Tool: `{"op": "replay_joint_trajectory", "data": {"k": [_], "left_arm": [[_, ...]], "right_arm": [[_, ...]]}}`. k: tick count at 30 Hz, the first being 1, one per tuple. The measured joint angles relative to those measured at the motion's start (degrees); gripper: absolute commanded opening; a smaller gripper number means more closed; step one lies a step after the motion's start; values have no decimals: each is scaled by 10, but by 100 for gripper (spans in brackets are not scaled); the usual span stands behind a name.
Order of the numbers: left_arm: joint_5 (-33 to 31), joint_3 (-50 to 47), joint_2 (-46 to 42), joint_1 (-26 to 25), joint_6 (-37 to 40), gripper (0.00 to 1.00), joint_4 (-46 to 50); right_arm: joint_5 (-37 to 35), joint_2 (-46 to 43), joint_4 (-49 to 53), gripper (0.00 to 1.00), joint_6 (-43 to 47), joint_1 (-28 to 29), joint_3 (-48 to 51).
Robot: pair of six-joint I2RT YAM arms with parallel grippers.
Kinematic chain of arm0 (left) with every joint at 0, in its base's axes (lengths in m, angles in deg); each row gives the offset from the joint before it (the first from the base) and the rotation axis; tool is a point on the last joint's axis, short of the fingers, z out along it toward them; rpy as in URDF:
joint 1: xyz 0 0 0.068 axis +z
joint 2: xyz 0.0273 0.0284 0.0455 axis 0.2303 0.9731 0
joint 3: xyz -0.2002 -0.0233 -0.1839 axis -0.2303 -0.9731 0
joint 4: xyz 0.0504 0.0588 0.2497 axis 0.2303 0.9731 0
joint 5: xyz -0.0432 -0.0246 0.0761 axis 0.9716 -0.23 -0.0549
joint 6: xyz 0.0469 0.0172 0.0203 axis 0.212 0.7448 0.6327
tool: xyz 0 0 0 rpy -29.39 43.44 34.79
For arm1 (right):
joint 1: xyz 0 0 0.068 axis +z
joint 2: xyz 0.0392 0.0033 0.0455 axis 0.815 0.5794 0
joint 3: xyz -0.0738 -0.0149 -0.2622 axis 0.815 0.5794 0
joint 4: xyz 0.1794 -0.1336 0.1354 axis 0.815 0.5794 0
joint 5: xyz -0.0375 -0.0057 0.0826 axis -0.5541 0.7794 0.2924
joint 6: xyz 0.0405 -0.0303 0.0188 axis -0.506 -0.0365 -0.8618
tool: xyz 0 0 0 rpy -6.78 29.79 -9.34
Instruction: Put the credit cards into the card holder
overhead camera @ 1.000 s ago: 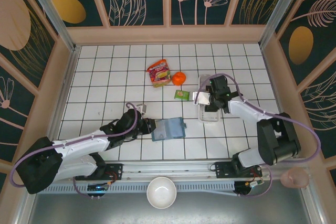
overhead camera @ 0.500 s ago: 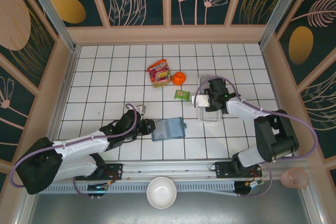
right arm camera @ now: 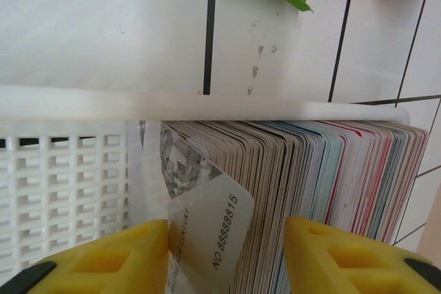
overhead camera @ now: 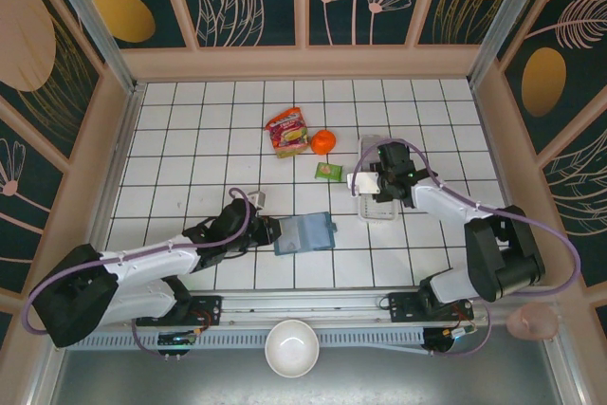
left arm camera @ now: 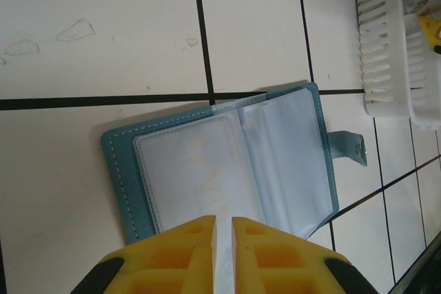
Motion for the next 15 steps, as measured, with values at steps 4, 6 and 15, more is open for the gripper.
{"op": "replay_joint_trajectory", "data": {"k": [4,6,15], "left_arm": [[3,0,0,0,0,11,0],[3,0,0,0,0,11,0],[3,0,0,0,-4,10,-4]], "right_arm": [[0,-1,2,41,0,0,1],[0,-3,5,37,0,0,1],[0,-12,17,29,4,2,1]]}}
